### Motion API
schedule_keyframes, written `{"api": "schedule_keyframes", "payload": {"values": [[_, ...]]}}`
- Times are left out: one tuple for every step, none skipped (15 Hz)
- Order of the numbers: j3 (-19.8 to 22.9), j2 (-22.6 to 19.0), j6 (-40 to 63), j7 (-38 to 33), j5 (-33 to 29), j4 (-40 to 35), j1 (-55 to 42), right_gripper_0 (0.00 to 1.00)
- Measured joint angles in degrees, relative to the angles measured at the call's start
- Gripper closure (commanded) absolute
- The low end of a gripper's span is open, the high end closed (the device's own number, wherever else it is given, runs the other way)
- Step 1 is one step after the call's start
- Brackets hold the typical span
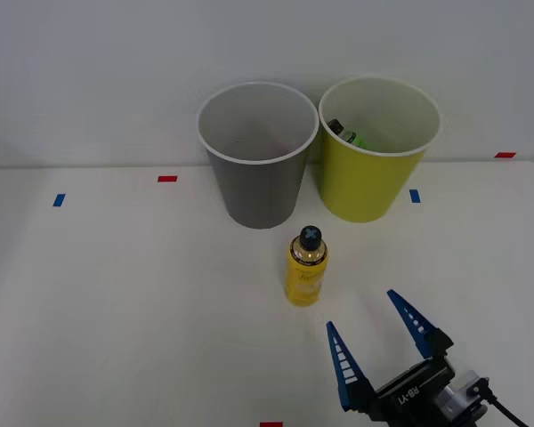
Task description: Put cans in the gray bin, plastic bottles in the light green bin
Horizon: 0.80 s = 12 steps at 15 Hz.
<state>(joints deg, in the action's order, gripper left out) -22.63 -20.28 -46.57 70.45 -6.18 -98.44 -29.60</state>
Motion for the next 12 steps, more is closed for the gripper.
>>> {"api": "schedule_keyframes", "payload": {"values": [[-0.6,0.2,1.4,0.6,0.8,0.0,1.1,0.0],[-1.3,0.4,2.7,1.3,1.7,0.0,2.3,0.0],[-2.0,0.6,4.1,1.8,2.4,0.0,3.5,0.0],[-2.6,0.7,5.7,2.4,3.1,0.0,4.8,0.0],[-2.9,0.8,6.9,2.8,3.4,0.0,5.8,0.0],[-3.0,0.8,8.2,3.1,3.6,0.0,6.8,0.0],[-3.2,0.7,9.6,3.2,3.7,0.0,7.7,0.0],[-3.5,0.8,10.7,3.4,3.8,0.0,8.6,0.0],[-4.0,0.9,11.2,3.5,4.2,0.1,9.2,0.0],[-4.9,1.0,11.1,3.8,5.2,0.8,10.1,0.0],[-5.5,1.5,10.0,4.1,6.1,3.2,11.5,0.0],[-5.8,2.2,8.2,4.4,6.7,6.5,13.3,0.0]]}}
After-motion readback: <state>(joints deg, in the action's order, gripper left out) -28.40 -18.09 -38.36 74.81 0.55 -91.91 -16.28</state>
